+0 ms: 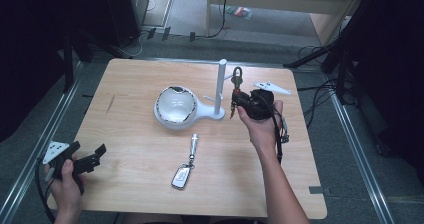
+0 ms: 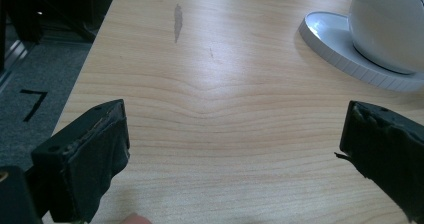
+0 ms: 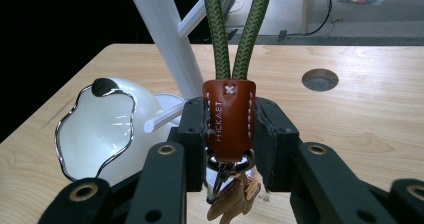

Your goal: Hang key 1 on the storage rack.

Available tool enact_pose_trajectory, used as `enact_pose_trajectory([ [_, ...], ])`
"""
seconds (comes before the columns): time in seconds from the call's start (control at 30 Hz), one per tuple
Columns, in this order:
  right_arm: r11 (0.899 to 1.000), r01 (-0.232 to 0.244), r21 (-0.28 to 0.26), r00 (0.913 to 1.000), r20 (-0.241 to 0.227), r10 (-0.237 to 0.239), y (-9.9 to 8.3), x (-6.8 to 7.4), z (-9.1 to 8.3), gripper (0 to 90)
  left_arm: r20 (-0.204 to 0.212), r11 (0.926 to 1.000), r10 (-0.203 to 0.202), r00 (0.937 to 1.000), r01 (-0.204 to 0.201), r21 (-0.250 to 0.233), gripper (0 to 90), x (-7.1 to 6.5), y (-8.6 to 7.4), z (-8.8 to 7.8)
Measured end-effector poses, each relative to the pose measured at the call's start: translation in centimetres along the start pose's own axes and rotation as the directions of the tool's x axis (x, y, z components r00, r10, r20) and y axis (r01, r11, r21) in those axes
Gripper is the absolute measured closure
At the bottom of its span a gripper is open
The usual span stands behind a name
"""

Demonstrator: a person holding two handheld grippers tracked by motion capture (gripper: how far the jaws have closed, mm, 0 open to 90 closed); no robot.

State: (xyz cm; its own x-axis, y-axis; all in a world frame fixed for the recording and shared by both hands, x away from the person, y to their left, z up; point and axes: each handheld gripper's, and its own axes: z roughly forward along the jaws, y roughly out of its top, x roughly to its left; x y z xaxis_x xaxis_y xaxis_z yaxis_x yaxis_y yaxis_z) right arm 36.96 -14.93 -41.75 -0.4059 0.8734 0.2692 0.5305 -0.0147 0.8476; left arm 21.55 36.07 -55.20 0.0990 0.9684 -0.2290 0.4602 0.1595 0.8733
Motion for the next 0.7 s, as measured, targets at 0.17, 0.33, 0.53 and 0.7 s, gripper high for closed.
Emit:
enact_pose_trajectory([
  [0.17, 1.000, 0.006, 0.007, 1.0000, -0.006, -0.006, -0.12, 0.17, 0.27, 69.1, 0.000, 1.0000, 0.000, 1.0000, 0.000, 0.000, 0.0, 0.00, 0.00, 0.00],
  [0.33, 1.000, 0.007, 0.019, 0.9999, -0.011, -0.006, -0.21, 0.28, 0.43, 69.1, 0.000, 1.0000, 0.000, 1.0000, 0.000, 0.000, 0.0, -0.01, 0.00, 0.00],
  [0.53, 0.999, 0.016, 0.032, 0.9997, -0.017, -0.015, -0.36, 0.42, 0.61, 69.0, 0.000, 1.0000, -0.001, 1.0000, 0.001, -0.001, 0.0, 0.01, -0.01, 0.00],
  [0.7, 0.999, 0.021, 0.039, 0.9996, -0.019, -0.020, -0.55, 0.48, 0.77, 68.9, 0.001, 1.0000, -0.004, 1.0000, 0.004, -0.001, 0.0, 0.02, 0.00, 0.00],
])
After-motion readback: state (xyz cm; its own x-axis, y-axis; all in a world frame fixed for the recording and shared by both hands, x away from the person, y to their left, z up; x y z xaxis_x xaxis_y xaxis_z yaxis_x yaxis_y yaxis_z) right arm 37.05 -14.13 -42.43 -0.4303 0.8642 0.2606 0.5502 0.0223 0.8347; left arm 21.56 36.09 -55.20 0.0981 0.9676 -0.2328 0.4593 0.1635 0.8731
